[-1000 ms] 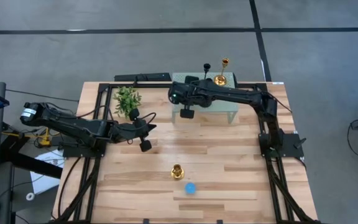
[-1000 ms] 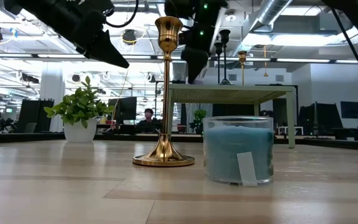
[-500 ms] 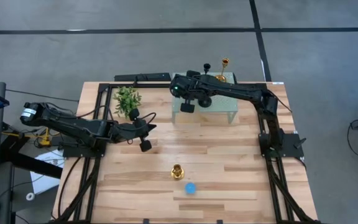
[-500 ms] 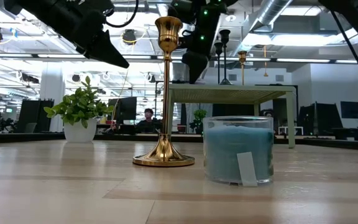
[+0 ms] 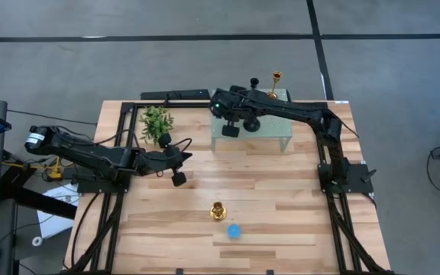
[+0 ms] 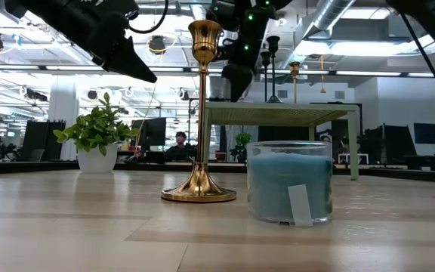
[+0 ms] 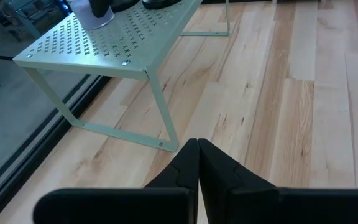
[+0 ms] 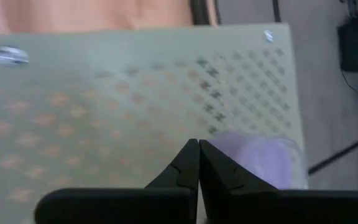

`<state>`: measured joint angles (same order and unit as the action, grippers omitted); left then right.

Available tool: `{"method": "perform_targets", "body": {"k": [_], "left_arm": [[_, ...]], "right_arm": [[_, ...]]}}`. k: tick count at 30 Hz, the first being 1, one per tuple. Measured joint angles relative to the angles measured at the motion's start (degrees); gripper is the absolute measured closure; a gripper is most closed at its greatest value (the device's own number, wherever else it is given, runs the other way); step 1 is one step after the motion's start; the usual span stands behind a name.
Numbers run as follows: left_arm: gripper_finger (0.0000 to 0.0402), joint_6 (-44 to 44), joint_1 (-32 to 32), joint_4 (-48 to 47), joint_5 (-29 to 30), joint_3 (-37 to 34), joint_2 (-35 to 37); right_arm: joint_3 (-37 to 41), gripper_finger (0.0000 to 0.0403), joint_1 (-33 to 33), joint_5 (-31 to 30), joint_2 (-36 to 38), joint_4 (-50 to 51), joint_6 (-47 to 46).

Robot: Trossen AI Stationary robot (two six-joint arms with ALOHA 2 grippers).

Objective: Pick & Place candle stick holders
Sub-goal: Put the violet candle on the shelf, then align the gold candle holder with the other gold candle holder on the shelf

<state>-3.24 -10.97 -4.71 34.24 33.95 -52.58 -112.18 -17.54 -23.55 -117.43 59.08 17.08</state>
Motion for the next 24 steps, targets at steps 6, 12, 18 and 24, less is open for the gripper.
{"method": "perform_targets", "body": {"k": [6, 12, 18, 24], "left_arm": [[0.0394, 0.0, 0.0, 0.0, 0.0, 0.0, 0.0], [0.0397, 0.0, 0.0, 0.0, 0.0, 0.0, 0.0], [0.0395, 0.0, 0.0, 0.0, 0.0, 0.0, 0.0], [0.0396, 0.0, 0.0, 0.0, 0.0, 0.0, 0.0]], "right_arm": [[-0.3, 0.0403, 4.8, 6.5, 0.0, 4.4, -0.3], [-1.9, 0.0403, 8.6, 6.6, 0.9, 14.1, -4.0], [-2.0, 0.0403, 12.4, 6.6, 6.1, 14.8, -6.0], [4.7, 0.0403, 15.3, 6.2, 15.1, 13.9, -12.3]]}}
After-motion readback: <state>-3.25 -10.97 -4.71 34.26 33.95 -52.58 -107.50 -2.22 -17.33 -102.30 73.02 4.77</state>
